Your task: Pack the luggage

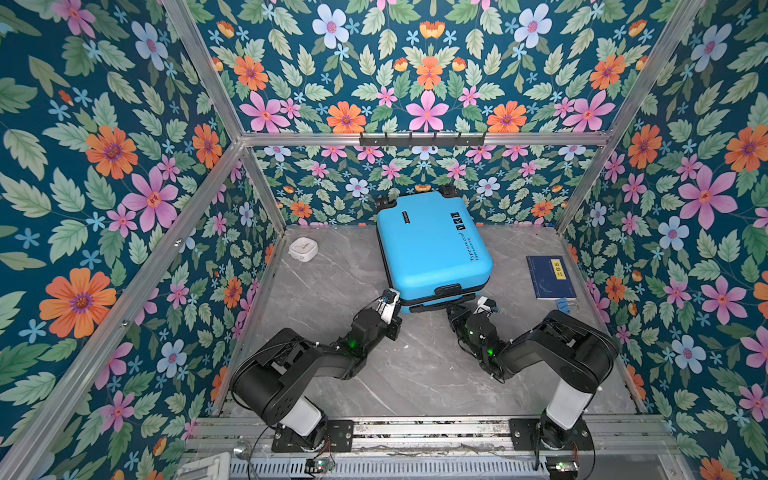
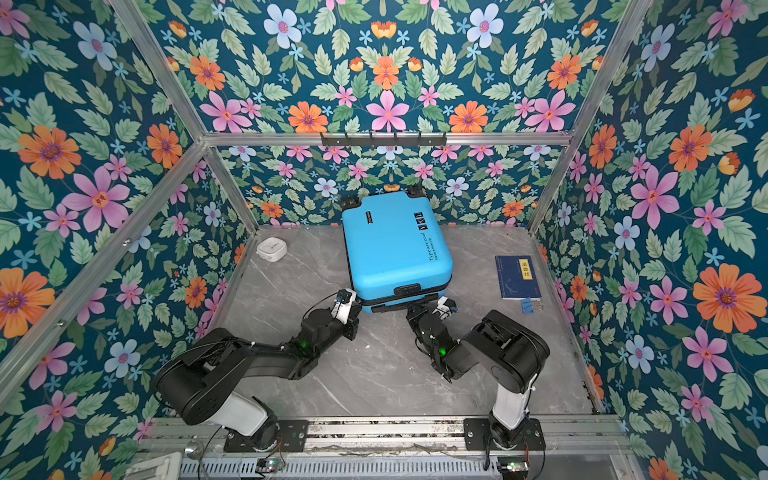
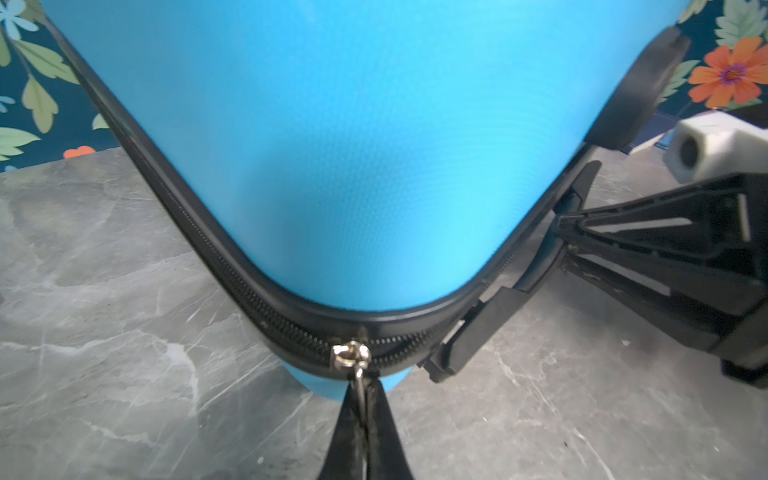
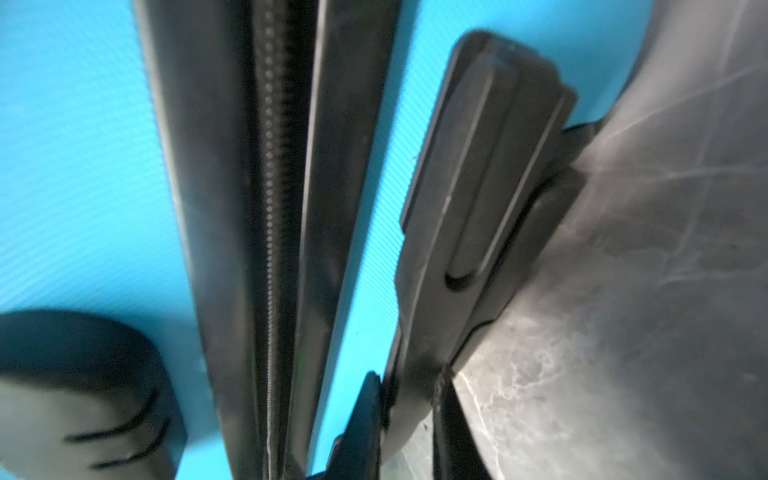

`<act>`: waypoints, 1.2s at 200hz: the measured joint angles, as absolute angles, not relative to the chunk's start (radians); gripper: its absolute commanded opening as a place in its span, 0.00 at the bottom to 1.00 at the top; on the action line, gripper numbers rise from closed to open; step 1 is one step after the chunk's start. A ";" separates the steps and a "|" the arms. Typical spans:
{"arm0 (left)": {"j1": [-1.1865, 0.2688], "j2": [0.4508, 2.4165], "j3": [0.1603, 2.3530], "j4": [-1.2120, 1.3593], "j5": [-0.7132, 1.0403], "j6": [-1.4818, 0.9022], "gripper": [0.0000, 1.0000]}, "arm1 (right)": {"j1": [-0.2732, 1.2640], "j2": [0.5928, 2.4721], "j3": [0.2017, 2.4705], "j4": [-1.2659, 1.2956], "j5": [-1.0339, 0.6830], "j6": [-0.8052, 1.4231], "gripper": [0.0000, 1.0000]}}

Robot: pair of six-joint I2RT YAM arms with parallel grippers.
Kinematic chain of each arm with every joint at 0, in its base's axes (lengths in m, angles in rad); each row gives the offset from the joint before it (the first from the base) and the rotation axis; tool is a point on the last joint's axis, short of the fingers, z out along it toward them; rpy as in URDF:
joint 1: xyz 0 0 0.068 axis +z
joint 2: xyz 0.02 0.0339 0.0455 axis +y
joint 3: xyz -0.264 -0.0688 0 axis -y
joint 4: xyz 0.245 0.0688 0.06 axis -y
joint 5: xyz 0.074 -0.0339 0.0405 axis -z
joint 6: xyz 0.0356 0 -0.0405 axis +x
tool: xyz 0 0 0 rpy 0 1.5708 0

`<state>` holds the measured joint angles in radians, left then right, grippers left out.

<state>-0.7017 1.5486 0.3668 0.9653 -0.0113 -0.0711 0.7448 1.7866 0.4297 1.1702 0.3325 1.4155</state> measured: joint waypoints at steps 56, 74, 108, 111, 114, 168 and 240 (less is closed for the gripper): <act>-0.744 1.561 0.381 0.954 -0.137 -0.080 0.00 | 0.773 1.820 0.466 1.172 0.404 1.423 0.00; -0.746 1.553 0.377 0.951 -0.143 -0.092 0.00 | 0.777 1.824 0.471 1.172 0.405 1.423 0.00; -0.791 1.566 0.385 0.960 -0.162 -0.113 0.00 | 0.793 1.841 0.493 1.169 0.414 1.426 0.00; -0.796 1.570 0.387 0.966 -0.139 -0.113 0.00 | 0.795 1.843 0.496 1.169 0.406 1.426 0.00; -0.801 1.574 0.391 0.972 -0.126 -0.113 0.00 | 0.798 1.845 0.500 1.169 0.393 1.426 0.00; -0.837 1.614 0.415 1.013 -0.059 -0.119 0.00 | 0.821 1.852 0.516 1.161 0.297 1.421 0.00; -0.845 1.600 0.432 0.977 -0.051 -0.125 0.00 | 0.839 1.861 0.508 1.195 0.265 1.414 0.00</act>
<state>-0.8452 1.6001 0.4316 0.9771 -0.0509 -0.1246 0.8394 1.8606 0.5083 1.1946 0.2646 1.4139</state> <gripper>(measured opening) 0.049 0.149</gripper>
